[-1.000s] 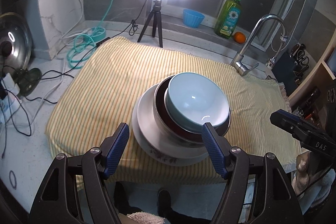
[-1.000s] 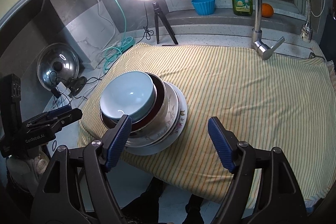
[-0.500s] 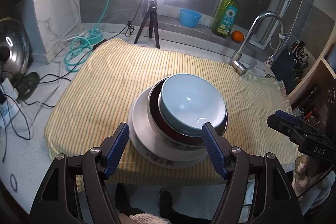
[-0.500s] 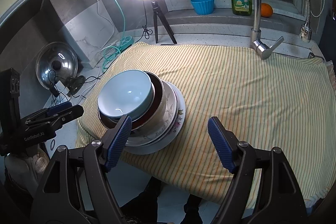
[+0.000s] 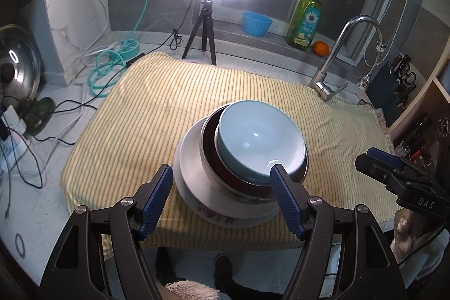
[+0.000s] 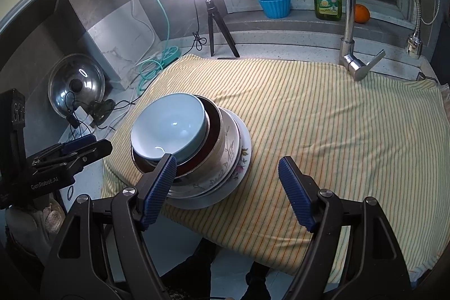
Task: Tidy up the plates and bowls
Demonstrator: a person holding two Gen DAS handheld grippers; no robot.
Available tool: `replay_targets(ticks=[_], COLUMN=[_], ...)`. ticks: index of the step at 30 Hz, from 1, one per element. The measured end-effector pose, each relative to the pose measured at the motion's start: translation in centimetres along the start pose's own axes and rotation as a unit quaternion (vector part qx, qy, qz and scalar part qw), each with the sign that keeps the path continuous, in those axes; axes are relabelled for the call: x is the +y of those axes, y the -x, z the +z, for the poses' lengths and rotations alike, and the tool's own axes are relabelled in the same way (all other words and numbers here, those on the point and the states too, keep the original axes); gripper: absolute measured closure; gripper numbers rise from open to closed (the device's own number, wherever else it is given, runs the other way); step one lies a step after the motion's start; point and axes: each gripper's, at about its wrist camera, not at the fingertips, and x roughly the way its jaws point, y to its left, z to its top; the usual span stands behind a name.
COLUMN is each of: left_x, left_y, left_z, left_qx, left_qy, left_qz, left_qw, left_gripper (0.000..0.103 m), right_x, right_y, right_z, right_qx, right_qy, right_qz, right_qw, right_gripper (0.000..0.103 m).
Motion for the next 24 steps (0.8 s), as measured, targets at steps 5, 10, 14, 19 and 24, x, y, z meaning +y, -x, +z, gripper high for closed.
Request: replay_targets(ticks=[5,10,14,19,24], left_x=[-0.01,-0.05,0.04,0.18,0.33], left_y=[-0.16,-0.19,-0.29,-0.36,-0.44], left_z=[0.05,0.17,0.24,0.21,0.3], left_qx=[0.0,-0.002,-0.001,0.0,-0.002], left_qy=[-0.002,-0.002,-0.002,-0.002,-0.001], left_qz=[0.002,0.002,0.001,0.002,0.003], left_qw=[1.0,1.0,1.0,1.0,1.0], left_gripper=[0.032,0.032,0.032,0.032,0.032], right_x=[0.02,0.06,0.06,-0.12,-0.28], right_y=[-0.04,-0.06,-0.23,-0.38,-0.57], right_z=[0.03,0.02,0.12,0.29,0.49], right_qx=[0.0,0.0,0.001,0.003,0.004], right_qy=[0.0,0.0,0.0,-0.001,-0.003], right_qz=[0.0,-0.001,-0.002,-0.002,-0.002], right_qw=[1.0,1.0,1.0,1.0,1.0], right_gripper=[0.025,0.025,0.025,0.025,0.025])
